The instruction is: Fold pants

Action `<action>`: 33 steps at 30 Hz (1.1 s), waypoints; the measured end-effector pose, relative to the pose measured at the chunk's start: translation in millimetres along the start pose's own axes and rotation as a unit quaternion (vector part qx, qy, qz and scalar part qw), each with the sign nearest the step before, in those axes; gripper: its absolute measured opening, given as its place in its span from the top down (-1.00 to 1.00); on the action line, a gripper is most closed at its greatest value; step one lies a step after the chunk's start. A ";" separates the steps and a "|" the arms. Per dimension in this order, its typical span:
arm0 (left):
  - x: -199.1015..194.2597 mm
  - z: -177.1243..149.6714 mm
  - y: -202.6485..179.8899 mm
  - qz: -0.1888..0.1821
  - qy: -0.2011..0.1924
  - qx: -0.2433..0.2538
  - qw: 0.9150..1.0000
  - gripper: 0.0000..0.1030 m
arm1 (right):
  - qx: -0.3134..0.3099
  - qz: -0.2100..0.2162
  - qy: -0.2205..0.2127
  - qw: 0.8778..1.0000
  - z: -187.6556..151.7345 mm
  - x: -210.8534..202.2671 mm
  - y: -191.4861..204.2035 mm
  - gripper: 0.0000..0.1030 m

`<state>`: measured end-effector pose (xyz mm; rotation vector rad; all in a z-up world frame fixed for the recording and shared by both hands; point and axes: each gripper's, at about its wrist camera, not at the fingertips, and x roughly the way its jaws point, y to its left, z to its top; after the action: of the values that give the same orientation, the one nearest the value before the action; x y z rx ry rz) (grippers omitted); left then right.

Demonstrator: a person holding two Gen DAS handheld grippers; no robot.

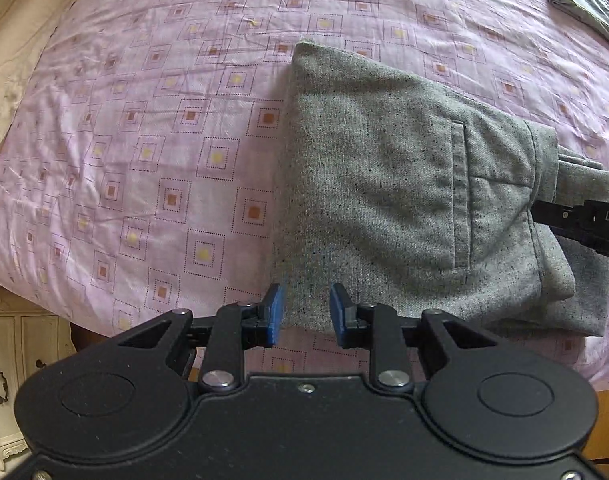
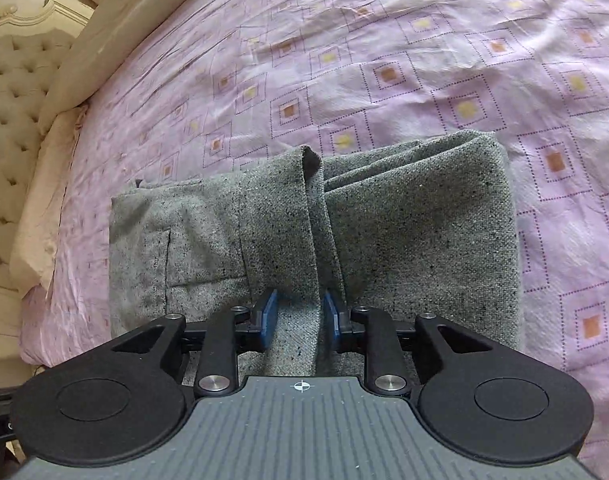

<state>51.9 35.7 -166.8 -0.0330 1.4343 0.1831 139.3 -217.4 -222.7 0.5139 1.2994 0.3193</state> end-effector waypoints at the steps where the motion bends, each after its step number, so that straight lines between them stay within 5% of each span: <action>1: 0.6 -1.2 0.9 0.000 0.002 -0.001 1.000 0.30 | 0.007 0.003 -0.001 1.000 -0.6 -0.7 -1.3 0.49; 15: 4.1 -16.1 23.8 0.002 0.013 -0.024 1.000 0.30 | 0.047 0.026 -0.022 0.998 -11.6 -9.3 -16.1 0.45; 22: 10.1 -14.7 19.7 -0.002 0.017 -0.020 1.000 0.30 | 0.018 0.041 -0.007 0.999 -13.8 2.6 0.1 0.43; 23: 11.1 -13.4 17.4 -0.004 0.016 -0.018 1.000 0.30 | 0.001 0.046 -0.008 0.999 -13.1 1.3 6.4 0.49; 24: 11.9 -12.2 15.2 -0.006 0.015 -0.016 1.000 0.30 | -0.032 0.034 -0.012 0.999 -13.8 -1.6 15.9 0.81; 28: 15.8 -7.0 5.7 -0.007 0.014 -0.007 1.000 0.30 | -0.137 0.011 -0.044 0.990 -20.5 -28.6 49.5 0.83; 33: 15.7 -2.8 -4.2 -0.013 0.011 0.007 1.000 0.30 | -0.124 0.025 -0.054 0.991 -13.6 -52.2 49.4 0.73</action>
<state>51.7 32.9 -183.1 -0.0423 1.4564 0.1517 116.2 -199.3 -155.7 0.3477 1.1248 0.4814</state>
